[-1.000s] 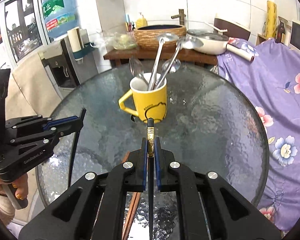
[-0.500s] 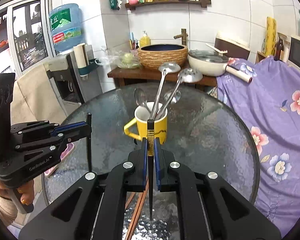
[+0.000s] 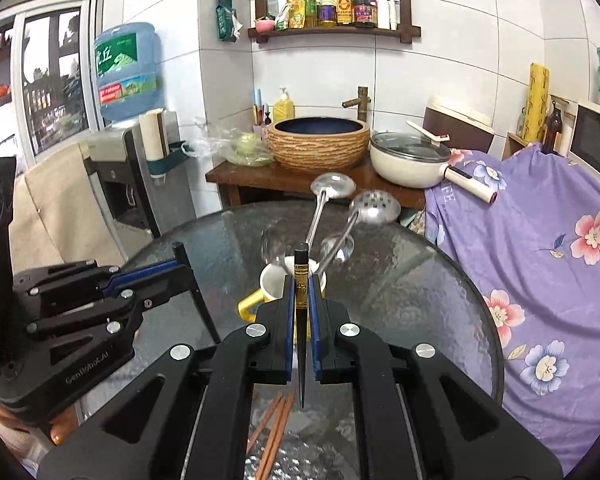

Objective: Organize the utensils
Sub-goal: 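Lift both black chopsticks and carry them above the yellow mug with both tools, then lower the black chopsticks into the mug and open both tools, then move both open tools back to the wooden chopsticks on the table, then close left tool on a wooden chopstick while right tool grasps another wooden chopstick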

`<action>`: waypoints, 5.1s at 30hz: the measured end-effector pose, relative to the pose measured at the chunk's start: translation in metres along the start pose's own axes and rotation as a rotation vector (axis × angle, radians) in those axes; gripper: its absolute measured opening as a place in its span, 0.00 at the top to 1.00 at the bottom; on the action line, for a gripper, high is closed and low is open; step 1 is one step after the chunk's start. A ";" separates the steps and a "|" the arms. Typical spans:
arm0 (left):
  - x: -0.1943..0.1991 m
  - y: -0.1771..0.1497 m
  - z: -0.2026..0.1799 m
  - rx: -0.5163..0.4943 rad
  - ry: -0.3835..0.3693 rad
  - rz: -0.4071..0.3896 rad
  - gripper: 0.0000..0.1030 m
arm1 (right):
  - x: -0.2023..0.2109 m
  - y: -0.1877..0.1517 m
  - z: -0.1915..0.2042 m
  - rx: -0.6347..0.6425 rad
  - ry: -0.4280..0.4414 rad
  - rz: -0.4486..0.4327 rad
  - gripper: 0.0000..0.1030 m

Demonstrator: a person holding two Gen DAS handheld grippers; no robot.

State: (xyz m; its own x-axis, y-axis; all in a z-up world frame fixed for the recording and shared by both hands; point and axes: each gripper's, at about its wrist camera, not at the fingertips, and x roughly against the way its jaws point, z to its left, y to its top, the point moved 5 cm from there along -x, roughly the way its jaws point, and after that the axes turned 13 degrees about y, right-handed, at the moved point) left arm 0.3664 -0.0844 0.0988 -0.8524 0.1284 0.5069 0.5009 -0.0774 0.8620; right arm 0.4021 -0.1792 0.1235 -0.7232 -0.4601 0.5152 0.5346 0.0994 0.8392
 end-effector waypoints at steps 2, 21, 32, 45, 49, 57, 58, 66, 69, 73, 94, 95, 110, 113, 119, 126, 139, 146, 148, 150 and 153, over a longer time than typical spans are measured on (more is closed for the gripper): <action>0.000 0.008 0.001 0.005 0.000 -0.008 0.93 | 0.000 0.012 -0.001 -0.005 0.003 -0.009 0.93; 0.004 0.114 0.018 0.103 0.057 -0.163 0.93 | -0.007 0.127 -0.025 -0.034 -0.030 -0.140 0.93; -0.061 0.100 0.034 0.149 0.102 -0.074 0.93 | -0.057 0.107 -0.057 -0.113 -0.028 -0.085 0.93; -0.100 0.054 0.042 0.135 0.113 0.032 0.93 | -0.100 0.054 -0.066 -0.139 -0.011 0.017 0.93; -0.102 0.048 0.043 0.128 0.121 0.020 0.93 | -0.106 0.042 -0.069 -0.139 -0.016 0.027 0.93; -0.099 0.047 0.045 0.140 0.114 0.013 0.72 | -0.102 0.039 -0.075 -0.162 -0.012 0.017 0.92; -0.097 0.046 0.045 0.147 0.111 0.007 0.65 | -0.101 0.039 -0.075 -0.167 -0.007 0.017 0.91; -0.067 0.037 0.057 0.170 0.127 -0.068 0.42 | -0.080 0.024 -0.082 -0.202 -0.050 -0.028 0.61; -0.054 0.017 0.062 0.173 0.134 -0.065 0.31 | -0.072 0.001 -0.076 -0.204 -0.034 -0.005 0.61; -0.044 -0.021 0.056 0.127 0.116 0.008 0.12 | -0.071 -0.045 -0.061 -0.197 -0.005 0.079 0.56; -0.053 -0.185 0.044 0.054 0.179 0.328 0.26 | -0.083 -0.221 -0.017 -0.190 -0.044 0.335 0.61; -0.053 -0.187 0.042 0.049 0.173 0.330 0.26 | -0.083 -0.223 -0.015 -0.192 -0.037 0.336 0.61; -0.063 -0.200 0.020 0.008 0.151 0.372 0.27 | -0.089 -0.226 -0.013 -0.193 -0.035 0.358 0.61; -0.066 -0.199 0.015 -0.007 0.146 0.376 0.31 | -0.092 -0.226 -0.012 -0.175 -0.040 0.370 0.61; -0.073 -0.197 0.007 -0.036 0.125 0.394 0.46 | -0.102 -0.221 -0.011 -0.160 -0.055 0.382 0.65; -0.079 -0.193 0.013 -0.003 0.097 0.414 0.52 | -0.116 -0.210 -0.022 -0.134 -0.080 0.428 0.74; -0.101 -0.186 -0.014 -0.070 0.024 0.481 0.67 | -0.119 -0.205 -0.038 -0.191 -0.038 0.460 0.88; -0.112 -0.182 -0.022 -0.120 0.048 0.492 0.71 | -0.126 -0.199 -0.043 -0.191 -0.025 0.476 0.88; -0.116 -0.179 -0.027 -0.159 0.055 0.492 0.71 | -0.130 -0.196 -0.044 -0.185 -0.025 0.486 0.88; -0.119 -0.178 -0.031 -0.188 0.063 0.487 0.73 | -0.133 -0.194 -0.046 -0.176 -0.023 0.498 0.88; -0.122 -0.175 -0.029 -0.206 0.074 0.490 0.84 | -0.136 -0.191 -0.046 -0.163 -0.018 0.515 0.88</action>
State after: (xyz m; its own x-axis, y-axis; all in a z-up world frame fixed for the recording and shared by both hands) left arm 0.3784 -0.1156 -0.1141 -0.5383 -0.0405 0.8418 0.8091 -0.3043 0.5028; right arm 0.4184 -0.1758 -0.1153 -0.3564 -0.3728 0.8567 0.8817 0.1692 0.4404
